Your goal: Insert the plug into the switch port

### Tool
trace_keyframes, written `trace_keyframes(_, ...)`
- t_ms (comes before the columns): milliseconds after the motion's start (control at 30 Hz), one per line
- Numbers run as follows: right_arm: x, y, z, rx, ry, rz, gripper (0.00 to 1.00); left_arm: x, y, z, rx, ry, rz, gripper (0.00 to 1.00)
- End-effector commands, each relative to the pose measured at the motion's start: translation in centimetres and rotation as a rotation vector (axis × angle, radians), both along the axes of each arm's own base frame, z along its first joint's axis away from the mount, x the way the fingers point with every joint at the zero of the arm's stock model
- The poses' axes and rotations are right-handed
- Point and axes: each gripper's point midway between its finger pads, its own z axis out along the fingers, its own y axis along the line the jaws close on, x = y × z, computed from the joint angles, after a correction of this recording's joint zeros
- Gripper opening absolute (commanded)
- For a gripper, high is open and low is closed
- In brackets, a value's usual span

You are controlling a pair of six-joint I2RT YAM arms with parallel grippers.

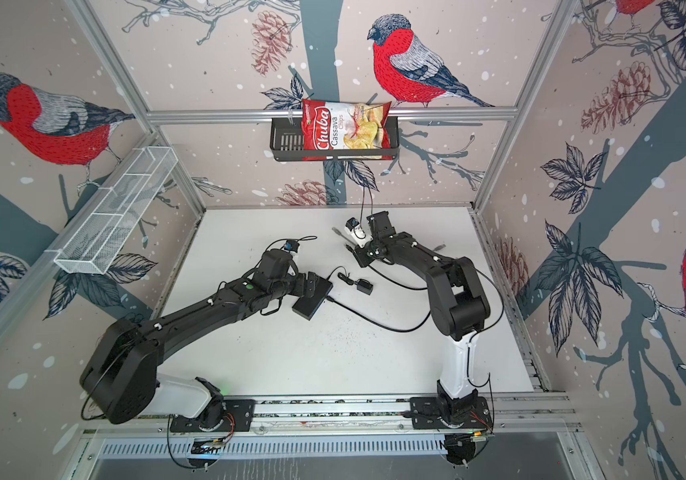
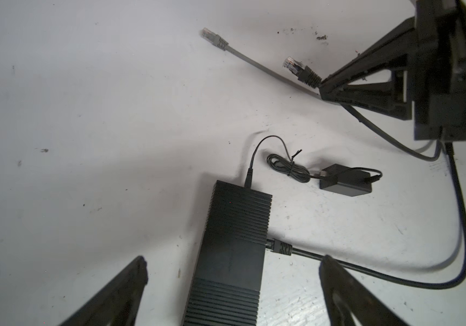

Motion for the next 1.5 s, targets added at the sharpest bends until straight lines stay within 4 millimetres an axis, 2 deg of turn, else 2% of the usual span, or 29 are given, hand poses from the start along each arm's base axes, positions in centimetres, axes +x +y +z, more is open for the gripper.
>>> trace_keyframes(0, -3.2, 1.3, 2.1, 0.11, 0.004, 0.119, 0.02, -0.1, -0.7, 1.0, -0.041, -0.005, -0.028, 0.94)
trace_keyframes(200, -8.4, 1.8, 4.4, 0.229, 0.012, 0.2, 0.02, -0.5, -1.3, 2.3, -0.096, -0.005, -0.046, 0.9)
trace_keyframes(333, -11.0, 2.1, 5.5, 0.289, 0.015, 0.257, 0.02, -1.2, -1.3, 3.4, -0.136, -0.003, -0.046, 0.89)
trace_keyframes(467, -12.8, 2.2, 6.2, 0.321, 0.018, 0.305, 0.02, -1.9, -2.3, 4.6, -0.202, -0.03, -0.109, 0.88)
trace_keyframes(600, -13.6, 2.3, 6.0, 0.32, 0.028, 0.318, 0.02, -2.0, -2.6, 5.4, -0.244, -0.051, -0.12, 0.88)
trace_keyframes(733, -14.3, 2.9, 5.7, 0.312, 0.032, 0.341, 0.02, -2.1, -4.0, 5.8, -0.3, -0.037, -0.169, 0.87)
trace_keyframes(900, -14.6, 3.5, 5.7, 0.323, 0.034, 0.359, 0.02, -1.9, -5.6, 4.9, -0.356, 0.041, -0.189, 0.85)
trace_keyframes(1167, -14.4, 3.7, 5.1, 0.313, 0.043, 0.354, 0.02, -1.5, -6.6, 4.4, -0.444, 0.1, -0.162, 0.72)
trace_keyframes(1467, -14.3, 4.1, 4.8, 0.307, 0.043, 0.352, 0.02, -0.7, -7.5, 4.1, -0.503, 0.138, -0.134, 0.51)
